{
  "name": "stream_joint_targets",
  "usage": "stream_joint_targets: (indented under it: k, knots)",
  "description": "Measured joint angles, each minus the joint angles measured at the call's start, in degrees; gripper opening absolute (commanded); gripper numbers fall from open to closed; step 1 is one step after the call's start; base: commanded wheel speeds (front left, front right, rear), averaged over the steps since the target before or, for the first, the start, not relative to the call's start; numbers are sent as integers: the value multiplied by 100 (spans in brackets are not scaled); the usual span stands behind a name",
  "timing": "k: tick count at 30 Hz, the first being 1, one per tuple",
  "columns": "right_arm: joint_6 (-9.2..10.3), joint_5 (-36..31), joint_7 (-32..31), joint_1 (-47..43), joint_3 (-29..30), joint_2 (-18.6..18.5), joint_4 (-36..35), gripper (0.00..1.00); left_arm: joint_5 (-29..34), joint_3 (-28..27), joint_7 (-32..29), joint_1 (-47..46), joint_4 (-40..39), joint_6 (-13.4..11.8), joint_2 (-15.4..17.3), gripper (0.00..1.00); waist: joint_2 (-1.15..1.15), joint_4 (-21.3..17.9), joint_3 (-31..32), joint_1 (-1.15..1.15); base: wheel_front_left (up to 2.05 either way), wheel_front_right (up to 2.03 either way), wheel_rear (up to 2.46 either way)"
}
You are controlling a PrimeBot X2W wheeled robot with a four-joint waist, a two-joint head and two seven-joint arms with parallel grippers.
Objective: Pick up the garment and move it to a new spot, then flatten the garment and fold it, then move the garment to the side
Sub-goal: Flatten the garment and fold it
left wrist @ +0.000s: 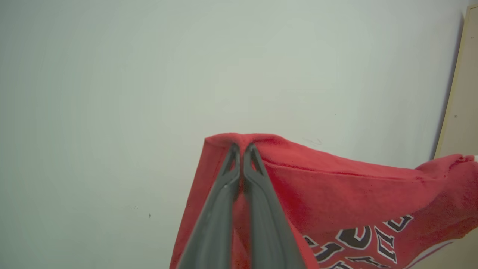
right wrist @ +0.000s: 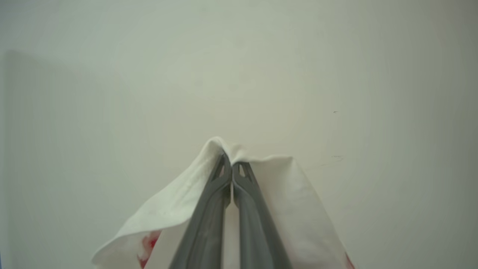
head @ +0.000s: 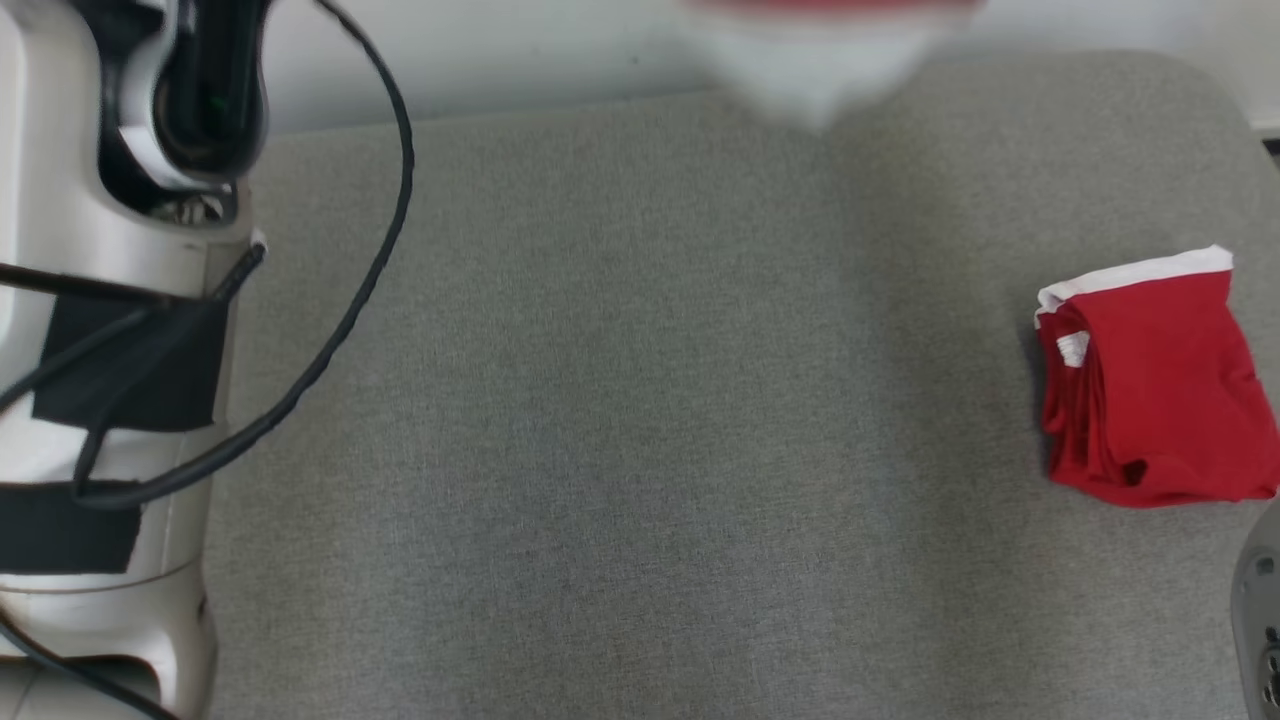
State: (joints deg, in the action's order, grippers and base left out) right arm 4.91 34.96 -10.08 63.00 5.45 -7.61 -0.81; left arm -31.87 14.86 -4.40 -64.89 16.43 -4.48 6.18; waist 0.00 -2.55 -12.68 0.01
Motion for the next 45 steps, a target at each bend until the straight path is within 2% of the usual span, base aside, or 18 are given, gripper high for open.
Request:
stream_joint_targets:
  k: [4,7,11,15,18,23,28,37,45]
  knots:
    - [-186,105,32,-102,-54,-151,108,0,133,23,166,-193,96,149,97,0,0,16,-243,0,0,0,0]
    - [-318,125,-252,-971,-353,-156,264,0,287,209,120,339,286,238,416,0,1,46,-370,1,0,0,0]
    - [-399,136,-645,-2325,-730,-78,337,0,475,595,-132,1247,912,463,801,0,1,69,-533,0,0,0,0]
    - [-508,185,-891,-3076,-1092,98,504,0,610,942,-323,1987,1526,689,1051,0,1,46,-700,0,0,0,0]
    - [-613,218,-953,-3158,-1206,89,637,0,612,1049,-382,2128,2008,808,1047,0,1,-53,-808,0,0,0,0]
    - [-702,216,-959,-3227,-1168,-51,759,0,622,1162,-415,2117,2493,860,1003,0,1,-149,-767,0,0,0,0]
    - [-702,218,-932,-3440,-1065,-90,806,0,620,1162,-414,2117,2871,909,991,0,0,-142,-574,-1,0,0,0]
    - [-701,269,-797,-4064,-887,-99,643,0,460,940,-25,2170,3078,903,809,0,0,-36,-94,-2,0,0,0]
    - [-639,297,-808,-5131,-826,-148,420,0,463,1060,336,2875,3111,961,782,0,-1,109,415,-2,0,0,0]
